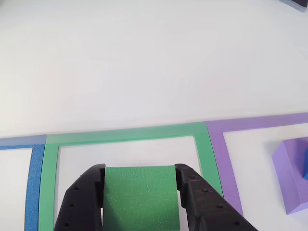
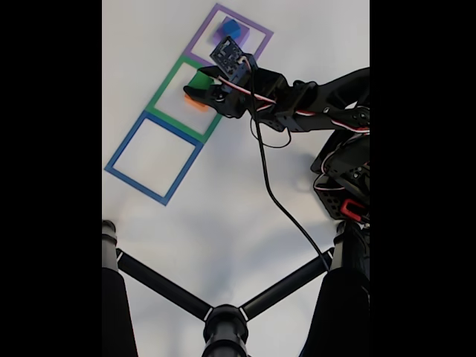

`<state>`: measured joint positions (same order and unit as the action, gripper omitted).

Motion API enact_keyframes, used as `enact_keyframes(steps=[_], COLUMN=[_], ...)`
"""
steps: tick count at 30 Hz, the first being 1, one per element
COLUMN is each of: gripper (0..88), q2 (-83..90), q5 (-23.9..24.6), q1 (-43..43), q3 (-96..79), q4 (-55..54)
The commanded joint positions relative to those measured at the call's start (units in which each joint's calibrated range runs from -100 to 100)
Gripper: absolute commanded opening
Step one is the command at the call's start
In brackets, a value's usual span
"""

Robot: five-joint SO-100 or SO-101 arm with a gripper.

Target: Tower of hanoi

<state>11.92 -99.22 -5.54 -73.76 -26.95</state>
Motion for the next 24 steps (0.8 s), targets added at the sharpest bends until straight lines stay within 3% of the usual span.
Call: enact_keyframes(steps=[1,7,24], gripper=[3.9,4.9,18.9], q2=[-1.3,-5.0,-5.1], q5=[-0.8,-0.8,-0.8], q1=[-0.5,-0.7,-1.2], q3=[2.7,3.5,2.7], q4=[-3.4,-6.4,-6.8])
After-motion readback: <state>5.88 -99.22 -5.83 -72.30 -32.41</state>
